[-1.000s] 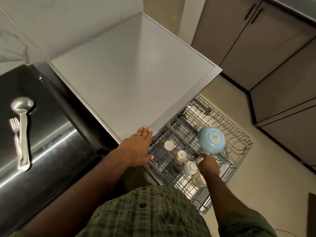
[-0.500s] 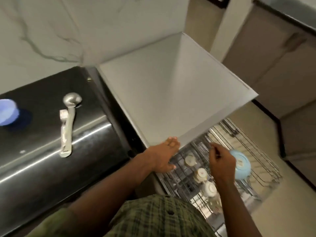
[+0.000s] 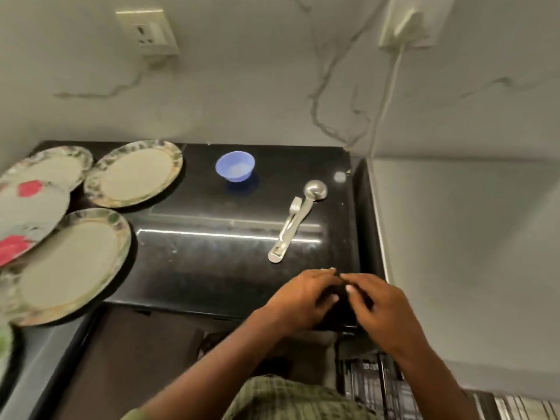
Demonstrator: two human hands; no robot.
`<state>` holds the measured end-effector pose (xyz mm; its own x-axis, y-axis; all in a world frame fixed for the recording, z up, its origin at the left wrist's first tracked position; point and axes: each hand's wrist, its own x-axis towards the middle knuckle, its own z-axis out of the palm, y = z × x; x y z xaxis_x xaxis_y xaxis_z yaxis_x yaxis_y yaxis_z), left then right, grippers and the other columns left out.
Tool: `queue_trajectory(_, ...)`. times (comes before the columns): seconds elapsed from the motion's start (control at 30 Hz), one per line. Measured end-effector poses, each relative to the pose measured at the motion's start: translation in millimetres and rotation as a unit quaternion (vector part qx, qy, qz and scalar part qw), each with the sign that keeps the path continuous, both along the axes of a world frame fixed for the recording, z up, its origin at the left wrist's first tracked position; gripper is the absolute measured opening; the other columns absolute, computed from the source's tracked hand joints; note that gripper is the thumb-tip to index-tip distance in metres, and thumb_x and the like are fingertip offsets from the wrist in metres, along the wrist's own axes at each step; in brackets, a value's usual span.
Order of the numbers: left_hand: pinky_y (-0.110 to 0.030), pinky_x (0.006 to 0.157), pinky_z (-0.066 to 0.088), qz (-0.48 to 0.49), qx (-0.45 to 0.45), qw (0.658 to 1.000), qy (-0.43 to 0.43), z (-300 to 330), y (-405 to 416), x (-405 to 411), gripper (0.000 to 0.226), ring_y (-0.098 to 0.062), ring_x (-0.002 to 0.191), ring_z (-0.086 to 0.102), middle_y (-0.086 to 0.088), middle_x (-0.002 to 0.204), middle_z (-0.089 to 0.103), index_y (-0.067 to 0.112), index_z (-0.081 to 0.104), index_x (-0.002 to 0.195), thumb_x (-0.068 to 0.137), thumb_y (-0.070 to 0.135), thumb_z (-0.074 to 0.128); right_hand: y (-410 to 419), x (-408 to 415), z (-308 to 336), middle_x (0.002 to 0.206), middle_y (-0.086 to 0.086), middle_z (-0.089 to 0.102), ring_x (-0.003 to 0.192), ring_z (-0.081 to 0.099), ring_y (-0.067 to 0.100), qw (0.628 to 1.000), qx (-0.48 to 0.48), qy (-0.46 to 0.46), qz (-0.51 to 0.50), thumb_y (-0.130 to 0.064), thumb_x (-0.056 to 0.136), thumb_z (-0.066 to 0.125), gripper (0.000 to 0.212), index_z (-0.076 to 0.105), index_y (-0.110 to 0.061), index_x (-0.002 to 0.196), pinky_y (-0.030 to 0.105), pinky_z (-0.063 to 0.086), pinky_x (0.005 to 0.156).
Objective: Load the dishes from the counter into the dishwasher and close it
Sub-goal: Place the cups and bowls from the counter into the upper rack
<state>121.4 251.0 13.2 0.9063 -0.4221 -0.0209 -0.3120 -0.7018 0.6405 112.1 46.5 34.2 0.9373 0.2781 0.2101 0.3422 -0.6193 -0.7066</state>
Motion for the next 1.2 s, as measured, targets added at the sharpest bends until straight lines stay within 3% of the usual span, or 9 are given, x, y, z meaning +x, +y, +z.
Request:
queue_trajectory(0.07, -0.031, 0.12, 0.035, 0.075, 0.0, 0.997, 0.0, -5, 34, -3, 0.041, -0.012, 0.144, 0.046, -0.004, 0.145, 0.061, 0.018, 0.063, 0.136, 0.097, 0.029, 0.061, 35, 21, -1, 0.135, -0.013, 0.066, 0.123, 0.062, 0.005, 0.994, -0.081, 0.042, 0.054, -0.034, 0.097, 0.062, 0.037, 0.066, -0.033, 0.134, 0.026, 0.05, 0.103)
queue_trajectory(0.17, -0.029, 0.115, 0.039, 0.147, 0.003, 0.989, 0.003, -7, 71, -8, 0.038, -0.013, 0.135, 0.053, 0.0, 0.139, 0.064, 0.019, 0.065, 0.131, 0.096, 0.031, 0.059, 87, 44, -1, 0.163, -0.002, 0.04, 0.145, 0.045, 0.017, 0.949, -0.26, 0.12, 0.132, -0.05, 0.097, 0.057, 0.063, 0.041, -0.033, 0.156, 0.037, 0.041, 0.114)
queue_trajectory(0.33, -0.036, 0.108, 0.047, 0.201, 0.007, 0.98, 0.002, -17, 102, -7, 0.039, -0.015, 0.123, 0.06, 0.006, 0.135, 0.065, 0.024, 0.062, 0.133, 0.096, 0.036, 0.059, 138, 52, -5, 0.164, 0.017, 0.031, 0.144, 0.043, 0.034, 0.866, -0.447, 0.16, 0.155, -0.043, 0.09, 0.075, 0.093, 0.024, -0.011, 0.161, 0.045, 0.043, 0.111)
queue_trajectory(0.63, -0.036, 0.096, 0.052, 0.231, -0.016, 0.972, -0.047, -14, 123, 49, 0.024, -0.015, 0.106, 0.063, 0.004, 0.116, 0.066, 0.021, 0.069, 0.118, 0.095, 0.025, 0.066, 153, 48, -5, 0.168, 0.022, 0.018, 0.152, 0.03, 0.037, 0.852, -0.466, 0.205, 0.121, -0.022, 0.094, 0.075, 0.095, 0.013, -0.005, 0.163, 0.047, 0.044, 0.113)
queue_trajectory(0.8, -0.044, 0.097, 0.055, 0.235, 0.008, 0.97, -0.063, -4, 152, 110, 0.03, -0.022, 0.106, 0.066, -0.002, 0.139, 0.052, 0.017, 0.067, 0.123, 0.094, 0.025, 0.069, 152, 46, -5, 0.171, 0.015, 0.013, 0.153, 0.03, 0.033, 0.857, -0.454, 0.221, 0.103, -0.029, 0.095, 0.074, 0.096, 0.01, -0.013, 0.165, 0.046, 0.044, 0.112)
queue_trajectory(0.9, -0.048, 0.102, 0.052, 0.247, 0.084, 0.964, -0.044, 4, 168, 152, 0.04, -0.033, 0.119, 0.064, -0.01, 0.164, 0.03, 0.018, 0.062, 0.133, 0.095, 0.03, 0.069, 153, 45, -4, 0.171, 0.012, 0.013, 0.154, 0.029, 0.032, 0.865, -0.442, 0.223, 0.085, -0.028, 0.095, 0.074, 0.095, 0.011, -0.015, 0.165, 0.046, 0.044, 0.113)
queue_trajectory(1.03, -0.047, 0.109, 0.046, 0.249, 0.184, 0.951, 0.018, 14, 183, 192, 0.043, -0.045, 0.12, 0.063, -0.018, 0.171, 0.005, 0.017, 0.058, 0.14, 0.099, 0.03, 0.065, 152, 44, -5, 0.172, 0.008, 0.012, 0.154, 0.028, 0.03, 0.87, -0.426, 0.238, 0.071, -0.029, 0.094, 0.075, 0.096, 0.011, -0.02, 0.165, 0.047, 0.043, 0.114)
queue_trajectory(1.1, -0.047, 0.106, 0.046, 0.235, 0.228, 0.944, 0.037, 14, 189, 206, 0.04, -0.047, 0.114, 0.064, -0.022, 0.169, 0.009, 0.013, 0.062, 0.135, 0.1, 0.031, 0.063, 151, 44, -4, 0.172, 0.007, 0.013, 0.153, 0.031, 0.031, 0.87, -0.423, 0.243, 0.064, -0.03, 0.093, 0.077, 0.097, 0.013, -0.022, 0.165, 0.047, 0.043, 0.112)
queue_trajectory(1.2, -0.048, 0.099, 0.05, 0.203, 0.264, 0.941, 0.051, 3, 199, 221, 0.04, -0.041, 0.111, 0.063, -0.022, 0.151, 0.037, 0.004, 0.063, 0.131, 0.101, 0.03, 0.06, 150, 44, -5, 0.172, 0.005, 0.015, 0.152, 0.033, 0.031, 0.873, -0.417, 0.247, 0.057, -0.028, 0.091, 0.078, 0.096, 0.015, -0.024, 0.165, 0.048, 0.043, 0.112)
